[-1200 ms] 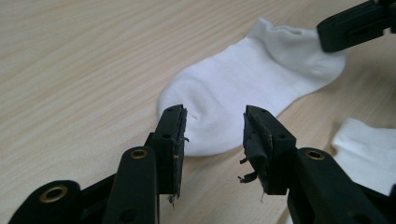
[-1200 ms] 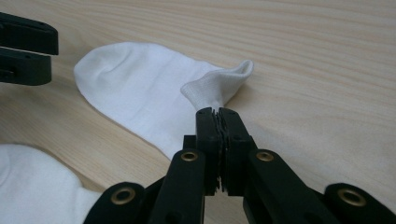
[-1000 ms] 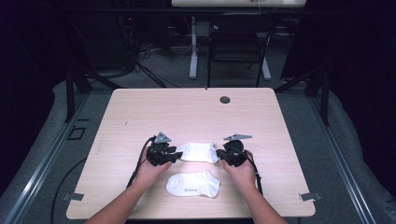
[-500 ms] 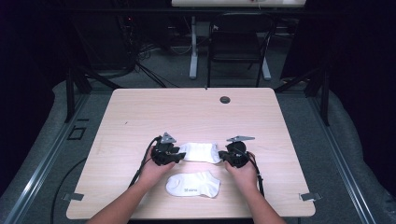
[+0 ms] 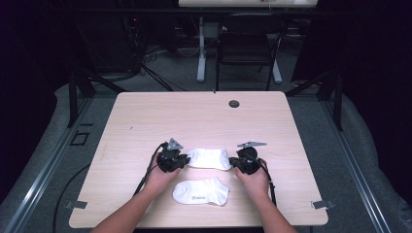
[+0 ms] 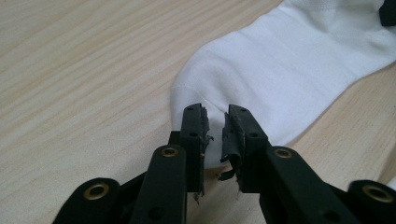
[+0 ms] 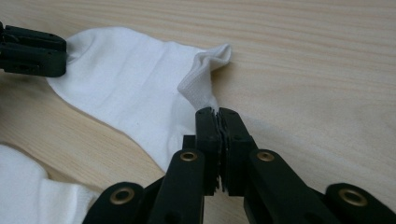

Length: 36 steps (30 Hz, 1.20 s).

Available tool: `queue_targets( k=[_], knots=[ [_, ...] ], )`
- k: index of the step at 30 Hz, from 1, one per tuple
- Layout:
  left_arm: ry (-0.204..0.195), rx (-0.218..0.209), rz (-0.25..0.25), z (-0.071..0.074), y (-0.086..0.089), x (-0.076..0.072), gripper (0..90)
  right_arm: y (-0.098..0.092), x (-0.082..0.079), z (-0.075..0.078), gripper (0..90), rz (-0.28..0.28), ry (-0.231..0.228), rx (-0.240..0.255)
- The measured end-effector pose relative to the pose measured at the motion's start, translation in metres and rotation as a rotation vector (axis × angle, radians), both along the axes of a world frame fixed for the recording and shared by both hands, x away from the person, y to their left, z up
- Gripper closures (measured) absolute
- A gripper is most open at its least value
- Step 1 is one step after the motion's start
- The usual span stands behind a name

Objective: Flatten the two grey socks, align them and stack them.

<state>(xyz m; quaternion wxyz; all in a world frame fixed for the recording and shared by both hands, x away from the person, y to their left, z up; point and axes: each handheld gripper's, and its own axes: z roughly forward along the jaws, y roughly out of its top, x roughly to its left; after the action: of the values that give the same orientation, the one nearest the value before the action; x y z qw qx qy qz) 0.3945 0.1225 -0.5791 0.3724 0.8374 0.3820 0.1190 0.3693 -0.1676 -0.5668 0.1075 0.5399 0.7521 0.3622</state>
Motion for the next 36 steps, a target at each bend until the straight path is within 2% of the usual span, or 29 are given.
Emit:
queue_targets(
  k=[7, 11, 14, 19, 24, 27, 33, 36],
  knots=[
    [0.008, -0.002, 0.016, 0.0, 0.001, 0.0, 85.6, -0.005, -0.001, 0.002, 83.1, -0.01, -0.001, 0.033],
    [0.009, -0.008, 0.025, 0.0, 0.001, -0.001, 86.5, -0.009, -0.003, 0.007, 77.7, -0.014, -0.03, 0.081],
    [0.008, -0.013, 0.028, -0.001, 0.002, -0.001, 86.7, -0.01, -0.004, 0.01, 70.3, -0.005, -0.047, 0.104],
    [0.016, -0.023, 0.029, -0.001, 0.003, 0.0, 87.0, -0.005, -0.002, 0.007, 61.5, 0.003, -0.072, 0.084],
    [0.018, -0.027, 0.028, -0.001, 0.003, 0.001, 87.3, 0.0, 0.004, -0.001, 57.7, -0.007, -0.062, 0.07],
    [0.017, -0.028, 0.028, -0.001, 0.003, 0.001, 87.5, 0.002, 0.008, -0.006, 58.8, 0.0, -0.039, 0.07],
    [0.024, -0.034, 0.03, -0.001, 0.004, 0.001, 87.8, 0.003, 0.011, -0.012, 79.2, 0.012, -0.005, 0.046],
    [0.032, -0.04, 0.03, -0.001, 0.005, 0.001, 88.1, 0.001, 0.011, -0.011, 85.0, 0.002, 0.012, 0.04]
  ],
)
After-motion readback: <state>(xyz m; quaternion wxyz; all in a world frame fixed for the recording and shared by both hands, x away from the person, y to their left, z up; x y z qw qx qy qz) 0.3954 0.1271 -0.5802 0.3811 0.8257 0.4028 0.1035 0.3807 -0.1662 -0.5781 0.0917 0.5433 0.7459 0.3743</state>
